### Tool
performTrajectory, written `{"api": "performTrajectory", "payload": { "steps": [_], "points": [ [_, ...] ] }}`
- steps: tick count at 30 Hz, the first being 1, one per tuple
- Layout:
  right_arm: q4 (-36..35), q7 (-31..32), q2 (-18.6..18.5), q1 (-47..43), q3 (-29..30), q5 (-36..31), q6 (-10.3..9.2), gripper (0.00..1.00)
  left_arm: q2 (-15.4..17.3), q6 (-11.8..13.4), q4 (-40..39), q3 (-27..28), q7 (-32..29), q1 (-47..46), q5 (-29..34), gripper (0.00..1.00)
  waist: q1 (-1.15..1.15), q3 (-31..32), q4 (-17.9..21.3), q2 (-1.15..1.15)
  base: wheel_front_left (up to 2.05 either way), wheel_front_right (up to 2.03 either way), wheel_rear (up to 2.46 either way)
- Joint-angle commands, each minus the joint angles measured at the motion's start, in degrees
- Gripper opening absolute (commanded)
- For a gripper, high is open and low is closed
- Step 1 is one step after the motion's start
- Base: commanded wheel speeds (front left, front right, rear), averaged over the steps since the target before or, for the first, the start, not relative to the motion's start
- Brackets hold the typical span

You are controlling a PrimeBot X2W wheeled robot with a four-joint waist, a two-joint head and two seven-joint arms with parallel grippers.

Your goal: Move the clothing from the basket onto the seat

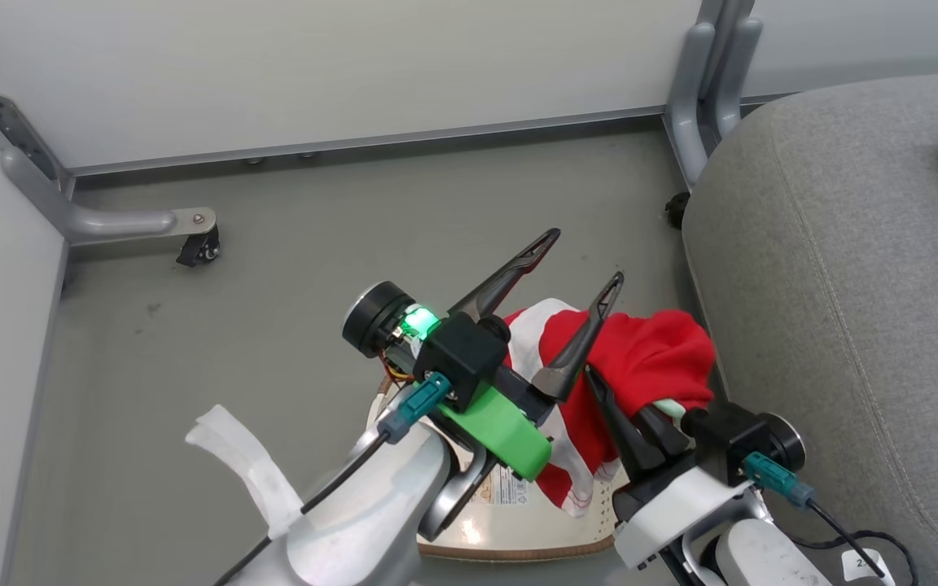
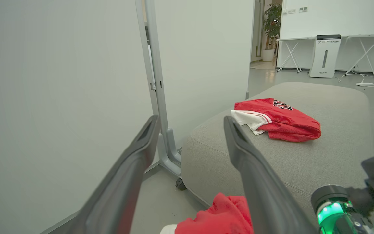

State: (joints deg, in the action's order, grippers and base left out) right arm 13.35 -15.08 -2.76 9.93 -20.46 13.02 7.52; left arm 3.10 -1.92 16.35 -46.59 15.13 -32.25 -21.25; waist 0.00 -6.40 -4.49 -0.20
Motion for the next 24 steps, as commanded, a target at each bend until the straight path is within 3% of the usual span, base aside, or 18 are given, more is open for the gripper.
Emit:
{"api": "performTrajectory", "payload": {
  "steps": [1, 8, 16, 24],
  "points": [
    [-1.0, -0.1, -0.2, 0.5, 0.5, -0.8, -0.06, 0.00, 0.7, 0.4, 0.3, 0.7, 0.0, 0.6, 0.4, 1.00, 0.00, -0.5, 0.5, 0.20, 0.00, 0.00, 0.00],
    [-5.3, -0.1, -0.2, 1.3, 3.1, -3.3, -0.06, 0.00, 2.6, 0.9, -0.3, 4.3, 0.0, 2.6, 2.2, 1.00, 0.00, -2.5, 3.4, 0.20, 0.00, 0.00, 0.00],
    [-12.3, -0.1, -0.2, 1.8, 6.1, -4.4, -0.06, 0.00, 5.5, 1.5, -2.3, 10.1, 0.0, 6.3, 5.2, 1.00, 0.00, -5.8, 9.7, 0.20, 0.00, 0.00, 0.00],
    [-19.1, -0.1, -0.2, -0.4, 10.1, -4.8, -0.06, 0.00, 6.7, -0.1, -4.5, 14.3, 0.0, 9.8, 8.2, 1.00, 0.00, -8.5, 16.4, 0.20, 0.00, 0.00, 0.00]
  ]
}}
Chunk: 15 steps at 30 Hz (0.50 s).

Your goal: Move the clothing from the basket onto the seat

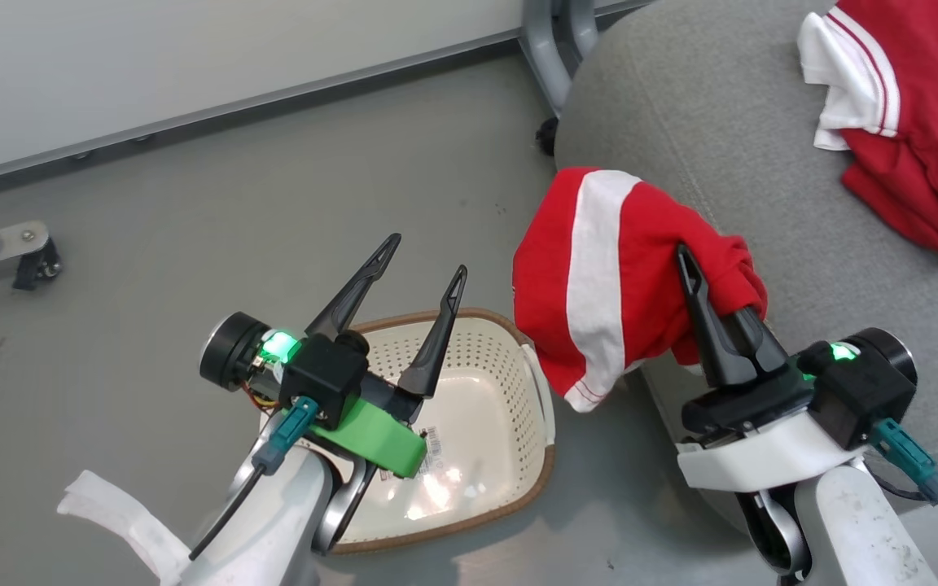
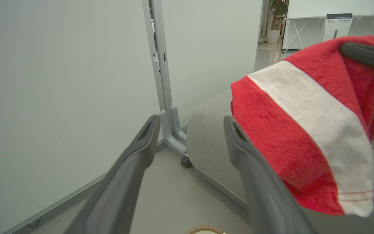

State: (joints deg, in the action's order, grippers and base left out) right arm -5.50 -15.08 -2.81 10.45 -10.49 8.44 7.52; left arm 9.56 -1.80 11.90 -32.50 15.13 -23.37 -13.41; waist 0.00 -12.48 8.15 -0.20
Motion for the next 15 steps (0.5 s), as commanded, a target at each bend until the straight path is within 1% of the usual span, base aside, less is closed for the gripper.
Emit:
{"api": "performTrajectory", "payload": {
  "steps": [1, 6, 15],
  "points": [
    [-1.1, -0.1, -0.2, -1.2, 0.7, 0.0, -0.06, 0.00, 0.3, -0.4, -0.1, 0.7, 0.0, 1.2, 0.8, 1.00, 0.00, -2.7, 4.8, 0.20, 0.00, 0.00, 0.00],
    [-3.6, -0.1, -0.2, -3.7, 3.1, 0.7, -0.06, 0.00, 0.0, -1.8, 0.4, 1.7, 0.0, 2.1, 2.2, 1.00, 0.00, -3.6, 8.5, 0.20, 0.00, 0.00, 0.00],
    [-5.6, -0.1, -0.1, -7.3, 6.2, 2.5, -0.06, 0.00, -0.1, -3.2, 1.2, 2.8, 0.0, 2.4, 4.3, 1.00, 0.00, -4.4, 14.0, 0.20, 0.00, 0.00, 0.00]
  ]
}}
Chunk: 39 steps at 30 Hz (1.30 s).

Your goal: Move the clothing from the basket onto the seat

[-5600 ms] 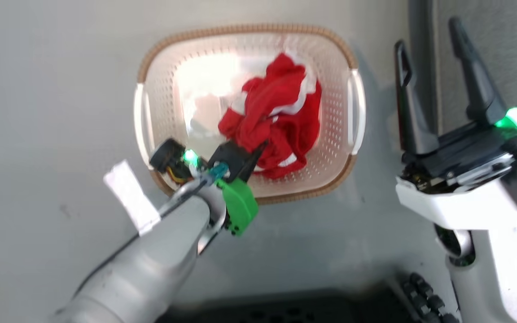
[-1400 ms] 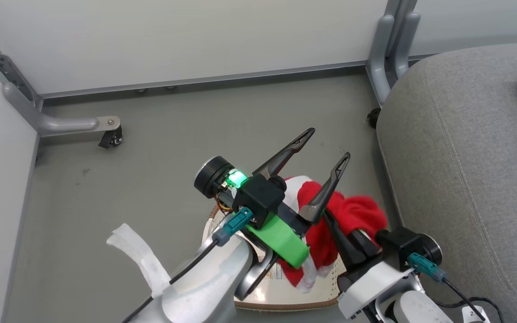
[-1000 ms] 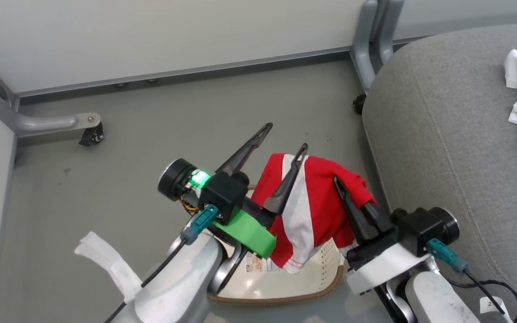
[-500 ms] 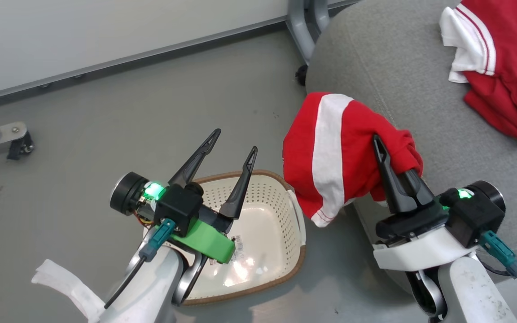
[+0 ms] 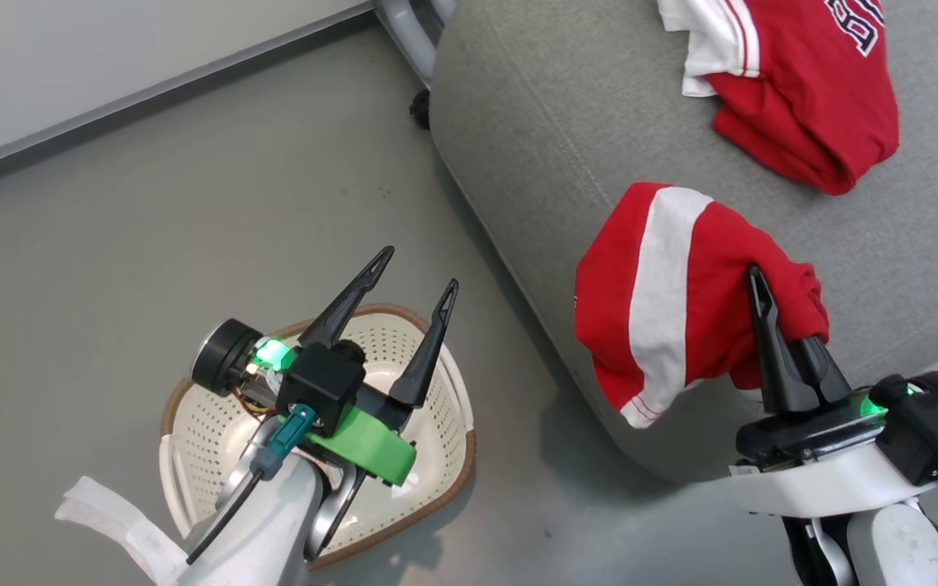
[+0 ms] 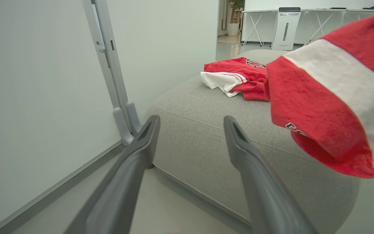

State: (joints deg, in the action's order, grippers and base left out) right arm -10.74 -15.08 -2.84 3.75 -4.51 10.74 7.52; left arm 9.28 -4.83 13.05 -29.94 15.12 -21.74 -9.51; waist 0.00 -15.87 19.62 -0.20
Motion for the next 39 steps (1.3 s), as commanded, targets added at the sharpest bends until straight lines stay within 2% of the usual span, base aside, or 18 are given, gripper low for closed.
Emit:
{"api": "performTrajectory", "payload": {
  "steps": [1, 11, 15, 21, 24, 29, 34, 37, 39],
  "points": [
    [-0.6, -0.1, -0.1, -1.0, 0.3, 0.5, -0.06, 0.00, 0.2, -0.2, 0.1, 0.5, 0.0, 1.0, 0.6, 1.00, 0.00, -1.1, 3.2, 0.20, 0.00, 0.00, 0.00],
    [-1.6, -0.1, -0.1, -1.4, 1.9, 0.8, -0.06, 0.00, 0.3, -1.1, 1.4, 0.3, 0.0, 0.3, 2.4, 1.00, 0.00, -3.0, 6.7, 0.20, 0.00, 0.00, 0.00],
    [-1.7, -0.1, -0.1, 2.8, 1.9, -1.1, -0.07, 0.00, 0.5, -1.6, 1.2, -0.6, 0.0, -0.6, 2.7, 1.00, 0.00, -5.0, 6.7, 0.20, 0.00, 0.00, 0.00],
    [-0.9, -0.1, -0.8, 13.7, 6.3, -3.1, -0.07, 0.00, 0.6, -2.2, 1.1, -2.0, 0.0, -3.0, 2.5, 1.00, 0.00, -9.8, 4.0, 0.20, 0.00, 0.00, 0.00],
    [-0.2, -0.1, -3.8, 20.8, 9.6, -1.9, -0.07, 0.00, 0.7, -2.3, 0.9, -2.2, 0.0, -4.7, 2.4, 1.00, 0.00, -13.1, 1.5, 0.20, 0.00, 0.00, 0.00],
    [2.3, -0.1, -11.4, 31.9, 17.0, 0.0, -0.06, 0.00, 1.3, -2.5, 0.2, -1.7, 0.0, -7.3, 2.5, 1.00, 0.00, -18.7, -2.9, 0.20, 0.00, 0.00, 0.00],
    [6.4, -0.1, -17.6, 39.2, 23.5, 1.8, -0.07, 0.00, 1.9, -2.5, -1.0, -0.6, 0.0, -9.2, 2.9, 1.00, 0.00, -23.7, -5.8, 0.20, 0.00, 0.00, 0.00],
    [9.9, -0.1, -19.7, 41.1, 25.8, 1.8, -0.06, 0.00, 2.1, -2.6, -1.4, -0.2, 0.0, -10.3, 3.5, 1.00, 0.00, -26.4, -6.8, 0.20, 0.00, 0.00, 0.00],
    [12.4, -0.1, -19.8, 41.1, 26.9, 1.6, -0.06, 0.00, 2.0, -2.6, -1.6, -0.1, 0.0, -10.8, 3.8, 1.00, 0.00, -27.7, -7.3, 0.20, 0.00, 0.00, 0.00]
  ]
}}
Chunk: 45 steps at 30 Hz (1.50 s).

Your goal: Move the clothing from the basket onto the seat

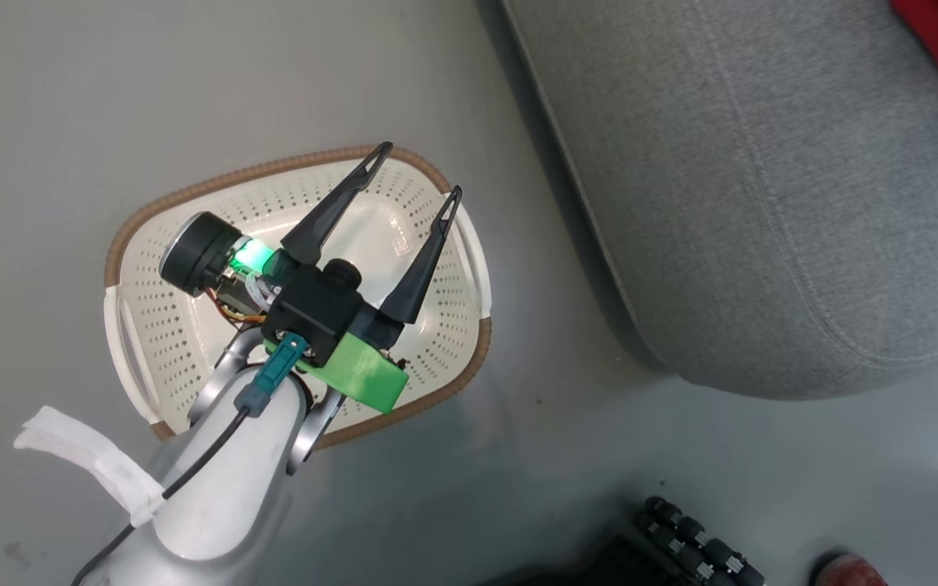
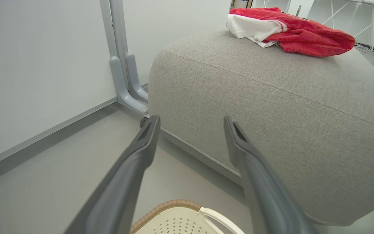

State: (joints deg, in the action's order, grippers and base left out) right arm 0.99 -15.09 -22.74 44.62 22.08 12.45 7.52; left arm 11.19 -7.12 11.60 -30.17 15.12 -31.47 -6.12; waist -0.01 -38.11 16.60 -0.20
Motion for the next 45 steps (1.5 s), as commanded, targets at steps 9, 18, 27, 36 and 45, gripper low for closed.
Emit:
{"api": "performTrajectory", "payload": {
  "steps": [9, 18, 27, 36, 45],
  "points": [
    [9.3, -0.1, 6.7, -5.1, 3.1, 0.3, -0.07, 0.00, -0.3, -0.4, -1.3, -0.3, 0.0, -1.5, -0.2, 1.00, 0.01, -6.0, -4.3, 0.20, 0.00, 0.00, 0.00],
    [9.2, -0.1, 12.5, -13.9, 5.5, -1.9, -0.07, 1.00, -1.6, -0.4, -1.4, 0.8, 0.0, 1.0, -2.6, 1.00, 0.01, -0.1, -4.4, 0.20, 0.00, 0.00, 0.00],
    [5.7, -0.1, 16.5, -28.7, 0.1, -3.4, -0.06, 1.00, -5.1, -0.4, -1.7, 4.6, 0.0, 6.6, -5.1, 1.00, 0.01, 10.6, -7.3, 0.20, 0.00, 0.00, 0.00],
    [4.0, -0.1, 18.9, -39.8, -10.8, -4.8, -0.07, 1.00, -7.9, 0.7, -2.1, 10.2, 0.0, 15.4, -6.1, 1.00, 0.01, 22.5, -17.0, 0.20, 0.00, 0.00, 0.00],
    [3.7, -0.1, 19.3, -43.2, -19.4, -6.2, -0.07, 1.00, -8.3, 1.5, -6.7, 19.5, 0.0, 27.0, -5.4, 1.00, 0.01, 33.5, -25.1, 0.20, 0.00, 0.00, 0.00]
  ]
}}
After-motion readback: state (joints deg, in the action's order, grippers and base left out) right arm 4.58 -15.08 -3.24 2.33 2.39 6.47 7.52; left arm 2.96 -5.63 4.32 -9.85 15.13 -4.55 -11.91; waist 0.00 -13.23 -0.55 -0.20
